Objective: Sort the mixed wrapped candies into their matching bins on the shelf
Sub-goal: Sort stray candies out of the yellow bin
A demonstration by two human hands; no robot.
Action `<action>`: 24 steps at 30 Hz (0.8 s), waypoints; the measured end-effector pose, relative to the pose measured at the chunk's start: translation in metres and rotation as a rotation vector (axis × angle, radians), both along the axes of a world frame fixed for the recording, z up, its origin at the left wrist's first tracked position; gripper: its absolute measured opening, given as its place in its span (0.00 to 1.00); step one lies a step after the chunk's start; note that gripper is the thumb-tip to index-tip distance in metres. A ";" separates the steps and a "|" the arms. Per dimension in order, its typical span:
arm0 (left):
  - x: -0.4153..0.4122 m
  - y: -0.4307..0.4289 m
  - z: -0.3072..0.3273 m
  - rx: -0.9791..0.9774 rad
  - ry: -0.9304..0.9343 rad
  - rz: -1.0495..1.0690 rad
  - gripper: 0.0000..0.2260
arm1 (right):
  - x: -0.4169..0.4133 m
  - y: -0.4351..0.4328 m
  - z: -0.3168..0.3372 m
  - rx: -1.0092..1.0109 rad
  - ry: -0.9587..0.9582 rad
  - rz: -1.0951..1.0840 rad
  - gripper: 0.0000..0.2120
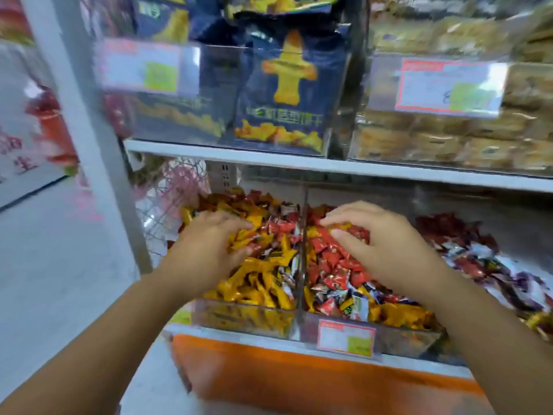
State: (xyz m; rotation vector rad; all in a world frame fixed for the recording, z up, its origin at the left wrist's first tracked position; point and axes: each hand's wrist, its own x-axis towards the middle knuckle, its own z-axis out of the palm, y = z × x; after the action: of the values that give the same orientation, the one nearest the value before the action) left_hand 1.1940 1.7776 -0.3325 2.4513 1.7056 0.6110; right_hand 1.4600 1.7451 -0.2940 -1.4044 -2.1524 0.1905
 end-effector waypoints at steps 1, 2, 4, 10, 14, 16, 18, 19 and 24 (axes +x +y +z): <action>-0.016 -0.002 -0.007 -0.041 -0.010 0.019 0.19 | -0.016 0.006 -0.001 -0.026 -0.035 0.040 0.10; -0.029 -0.005 -0.012 -0.080 -0.018 0.022 0.18 | -0.031 0.013 -0.003 -0.061 -0.069 0.071 0.11; -0.049 -0.010 -0.021 -0.117 -0.052 0.003 0.17 | -0.054 0.028 -0.008 -0.143 -0.176 0.109 0.11; -0.064 -0.006 -0.043 -0.113 -0.100 -0.037 0.17 | -0.089 0.071 -0.022 -0.354 -0.524 0.102 0.16; -0.061 0.008 -0.049 -0.046 -0.081 -0.026 0.16 | -0.097 0.090 -0.032 -0.369 -0.706 0.089 0.22; -0.053 0.013 -0.051 0.000 -0.075 -0.036 0.17 | -0.099 0.095 -0.036 -0.336 -0.758 0.086 0.23; -0.044 0.018 -0.050 0.032 -0.065 -0.058 0.22 | -0.099 0.095 -0.037 -0.285 -0.753 0.093 0.20; -0.039 0.021 -0.050 0.042 -0.053 -0.067 0.24 | -0.099 0.096 -0.038 -0.274 -0.717 0.099 0.16; -0.021 0.030 -0.048 -0.036 0.069 -0.044 0.27 | -0.089 0.097 -0.032 -0.345 -0.435 0.162 0.05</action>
State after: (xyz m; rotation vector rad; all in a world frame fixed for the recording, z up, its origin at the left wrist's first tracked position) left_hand 1.1733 1.8075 -0.3807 2.5055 1.6664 0.4929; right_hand 1.3715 1.8418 -0.3260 -1.5706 -2.6963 0.3600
